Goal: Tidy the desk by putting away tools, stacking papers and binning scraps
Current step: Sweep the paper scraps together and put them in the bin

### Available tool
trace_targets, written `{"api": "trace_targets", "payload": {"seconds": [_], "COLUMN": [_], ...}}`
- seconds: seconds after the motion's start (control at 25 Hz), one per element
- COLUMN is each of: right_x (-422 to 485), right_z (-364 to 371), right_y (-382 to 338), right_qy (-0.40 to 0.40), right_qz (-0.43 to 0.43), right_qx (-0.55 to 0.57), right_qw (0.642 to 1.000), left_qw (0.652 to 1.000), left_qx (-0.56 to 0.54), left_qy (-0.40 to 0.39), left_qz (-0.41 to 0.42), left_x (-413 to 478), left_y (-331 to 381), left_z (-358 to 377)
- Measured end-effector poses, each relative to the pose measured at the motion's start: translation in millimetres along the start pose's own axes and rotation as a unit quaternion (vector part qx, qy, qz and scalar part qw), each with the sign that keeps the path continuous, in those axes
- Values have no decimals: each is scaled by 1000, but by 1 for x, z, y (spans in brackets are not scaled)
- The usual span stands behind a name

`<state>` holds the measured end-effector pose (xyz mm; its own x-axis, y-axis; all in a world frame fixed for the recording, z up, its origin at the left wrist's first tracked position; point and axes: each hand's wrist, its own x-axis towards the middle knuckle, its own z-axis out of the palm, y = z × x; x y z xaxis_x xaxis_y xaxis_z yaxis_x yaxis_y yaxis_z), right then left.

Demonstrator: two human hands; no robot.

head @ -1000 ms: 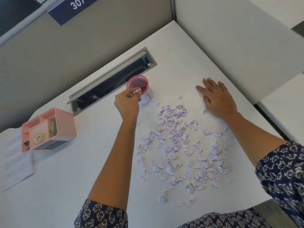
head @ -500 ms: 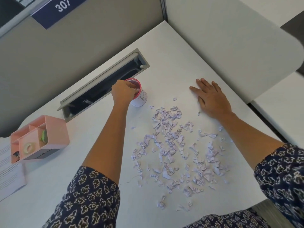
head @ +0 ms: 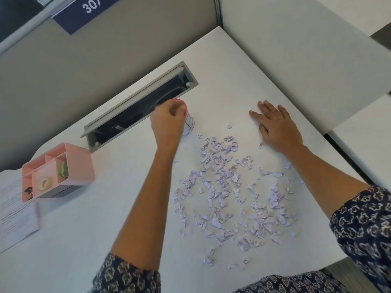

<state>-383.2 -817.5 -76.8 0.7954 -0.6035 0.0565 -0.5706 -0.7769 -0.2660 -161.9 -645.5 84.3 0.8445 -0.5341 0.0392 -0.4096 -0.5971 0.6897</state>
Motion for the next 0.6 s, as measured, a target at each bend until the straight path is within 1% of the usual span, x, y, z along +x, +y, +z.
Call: {"api": "trace_targets", "payload": {"seconds": [0.04,0.08,0.12,0.16,0.2,0.28,0.36,0.44,0.6], "right_x": [0,0,0,0,1,2,2,1,1], "right_z": [0,1,1,1,1,0,0,1,1], "right_y": [0,1,1,0,0,0,2,2,1], "right_qy": [-1,-2,-3,-6,-8,-6,-6,-5,-5], "right_qz": [1,1,2,3,5,7,7,5,4], "right_qx": [-2,-3,-3,0,3,6,6,4,3], "right_qw": [1000,1000,1000,1000,1000,1000,1000,1000,1000], "left_qw": [999,998,995,992,985,965,958,959,959], "left_qx": [-30,-43,-33,1,59,156,180,164,142], "left_qy": [-17,-51,-90,-126,-162,-207,-217,-221,-194], "left_qz": [17,24,24,25,25,30,47,72,149], "left_x": [-20,-38,-54,-65,-73,-74,-71,-73,-99], "left_y": [-6,-14,-22,-32,-41,-55,-63,-68,-73], "left_z": [12,27,43,59,73,89,96,101,101]}}
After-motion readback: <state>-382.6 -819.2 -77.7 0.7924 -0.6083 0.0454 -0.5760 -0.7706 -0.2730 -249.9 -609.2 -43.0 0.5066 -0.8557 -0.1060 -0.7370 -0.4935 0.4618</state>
